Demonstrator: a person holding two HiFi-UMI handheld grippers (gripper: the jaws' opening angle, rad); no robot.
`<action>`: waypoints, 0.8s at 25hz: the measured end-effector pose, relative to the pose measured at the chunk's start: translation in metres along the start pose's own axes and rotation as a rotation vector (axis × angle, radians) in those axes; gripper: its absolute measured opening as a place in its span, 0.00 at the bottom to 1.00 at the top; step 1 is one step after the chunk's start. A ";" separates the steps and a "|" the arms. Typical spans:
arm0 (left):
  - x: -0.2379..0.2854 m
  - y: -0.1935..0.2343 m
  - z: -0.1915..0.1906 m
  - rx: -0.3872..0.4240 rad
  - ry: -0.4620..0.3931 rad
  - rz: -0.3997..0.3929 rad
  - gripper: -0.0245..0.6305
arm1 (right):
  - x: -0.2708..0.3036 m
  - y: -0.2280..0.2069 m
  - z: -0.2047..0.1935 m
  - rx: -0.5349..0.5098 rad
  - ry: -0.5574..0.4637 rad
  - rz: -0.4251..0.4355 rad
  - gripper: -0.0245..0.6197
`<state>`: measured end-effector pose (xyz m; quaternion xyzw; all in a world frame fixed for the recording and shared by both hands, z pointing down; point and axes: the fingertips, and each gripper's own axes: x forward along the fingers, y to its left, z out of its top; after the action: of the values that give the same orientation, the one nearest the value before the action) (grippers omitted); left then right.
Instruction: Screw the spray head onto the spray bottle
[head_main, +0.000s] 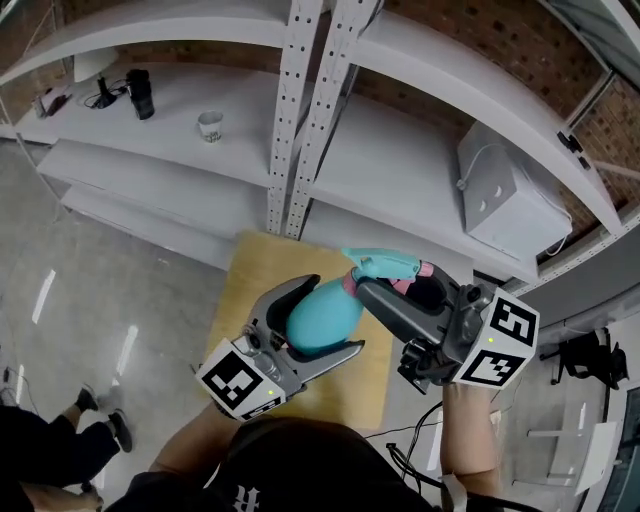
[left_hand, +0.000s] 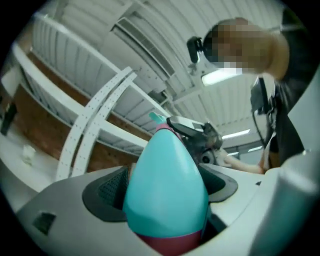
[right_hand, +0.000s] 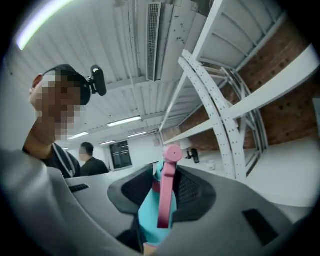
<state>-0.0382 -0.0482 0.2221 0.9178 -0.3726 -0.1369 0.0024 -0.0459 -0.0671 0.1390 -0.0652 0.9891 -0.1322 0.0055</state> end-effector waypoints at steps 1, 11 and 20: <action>0.001 0.005 -0.002 0.074 0.014 0.064 0.68 | 0.001 -0.005 -0.002 0.002 0.003 -0.056 0.22; 0.009 0.004 -0.004 -0.066 -0.007 -0.009 0.68 | -0.005 -0.009 0.003 0.037 -0.030 -0.218 0.23; -0.013 -0.059 0.041 -0.656 -0.173 -0.712 0.68 | -0.065 0.019 0.040 0.165 -0.310 0.459 0.49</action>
<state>-0.0173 0.0075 0.1802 0.9243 0.0283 -0.3151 0.2135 0.0170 -0.0504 0.0953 0.1414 0.9513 -0.1959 0.1917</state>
